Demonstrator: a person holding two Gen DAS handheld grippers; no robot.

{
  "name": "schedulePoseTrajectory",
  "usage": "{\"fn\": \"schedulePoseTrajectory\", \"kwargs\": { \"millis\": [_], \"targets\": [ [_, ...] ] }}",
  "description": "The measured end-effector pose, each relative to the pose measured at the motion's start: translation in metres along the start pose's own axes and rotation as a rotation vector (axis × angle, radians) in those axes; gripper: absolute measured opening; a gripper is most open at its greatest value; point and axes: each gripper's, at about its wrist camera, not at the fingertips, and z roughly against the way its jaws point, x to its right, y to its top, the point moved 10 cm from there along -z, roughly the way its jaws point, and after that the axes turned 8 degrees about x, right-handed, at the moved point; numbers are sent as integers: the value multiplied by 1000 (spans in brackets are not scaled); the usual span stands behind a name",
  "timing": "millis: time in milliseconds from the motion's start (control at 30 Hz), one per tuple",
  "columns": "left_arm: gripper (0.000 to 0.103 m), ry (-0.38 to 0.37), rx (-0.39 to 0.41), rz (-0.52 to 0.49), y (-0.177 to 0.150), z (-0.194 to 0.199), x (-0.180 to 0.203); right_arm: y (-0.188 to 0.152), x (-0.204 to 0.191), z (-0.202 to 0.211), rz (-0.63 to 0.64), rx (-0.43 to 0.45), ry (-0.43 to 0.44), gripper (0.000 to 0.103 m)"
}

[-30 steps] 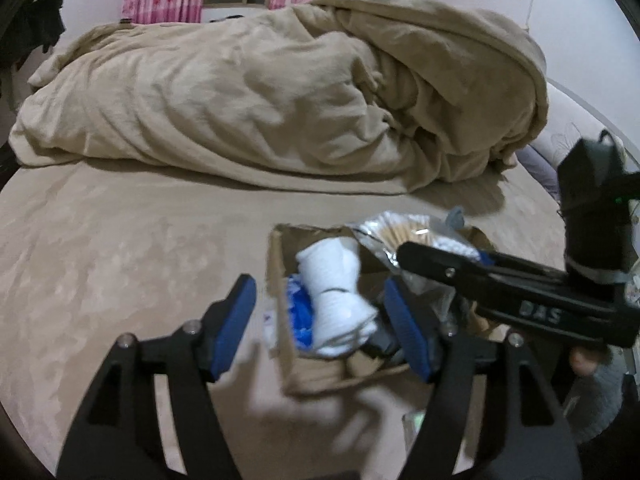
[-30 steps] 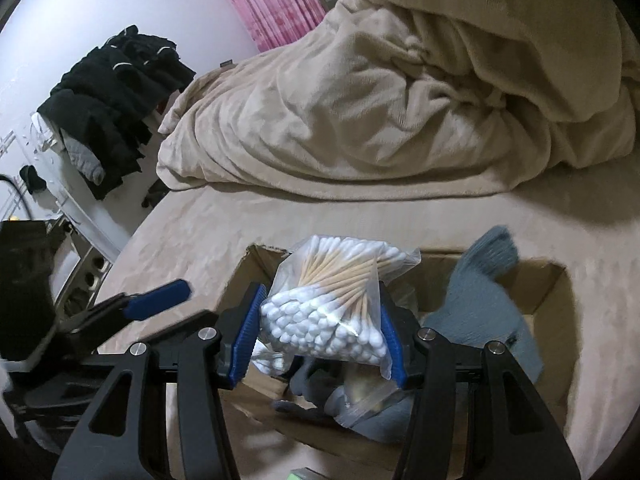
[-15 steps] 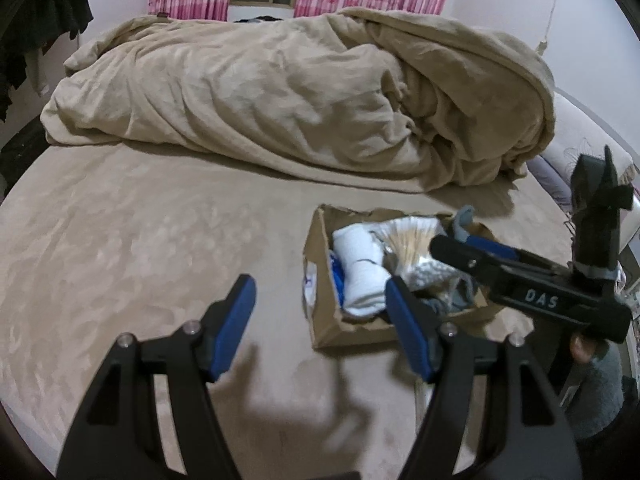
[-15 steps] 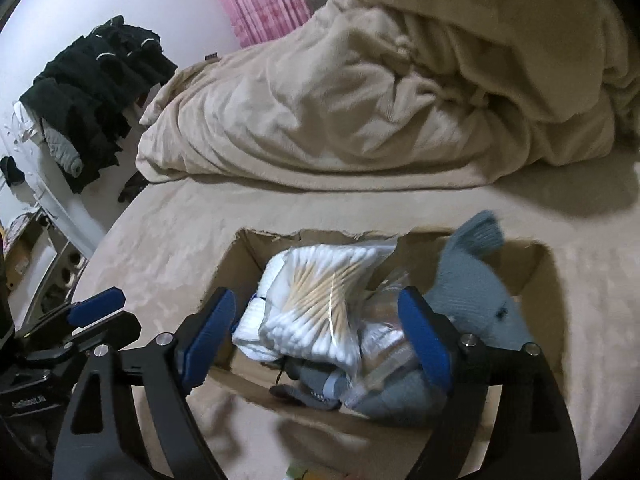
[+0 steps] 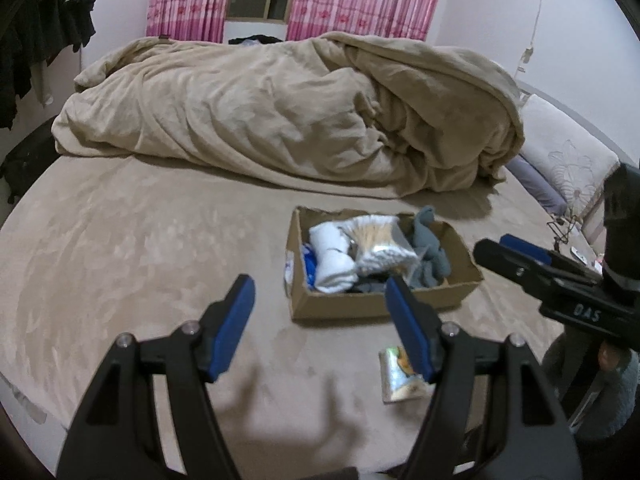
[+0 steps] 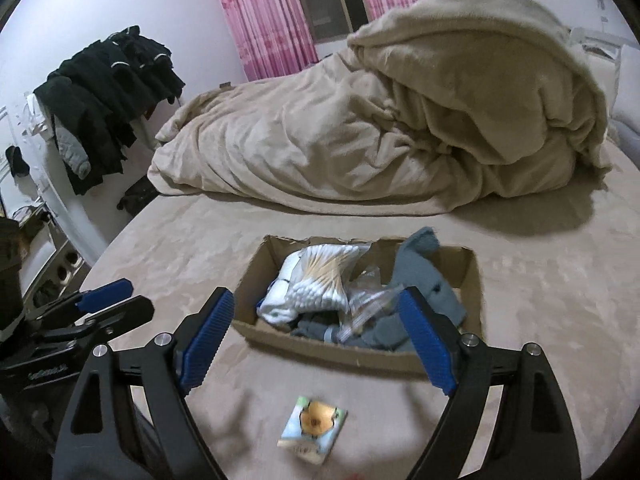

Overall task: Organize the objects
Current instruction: 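Place the towel into the box with the left tool while the right tool drops the swab bag in, then grasp the small cartoon tissue pack with the right tool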

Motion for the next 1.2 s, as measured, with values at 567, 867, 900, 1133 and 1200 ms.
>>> {"fn": "schedulePoseTrajectory", "kwargs": {
  "millis": [567, 867, 900, 1133, 1200],
  "targets": [
    [85, 3, -83, 34, -62, 12, 2, -58, -2, 24, 2, -74, -11, 87],
    [85, 11, -140, 43, -89, -3, -9, -104, -2, -10, -3, -180, -13, 87],
    [85, 12, -149, 48, -94, -6, -12, -111, -3, -17, -6, -199, -11, 87],
    [85, 5, -209, 114, -115, -25, -26, -151, -5, -47, -9, -297, -31, 68],
    [85, 6, -220, 122, -118, -28, -28, -157, -7, -52, 9, -312, -39, 58]
  ]
}}
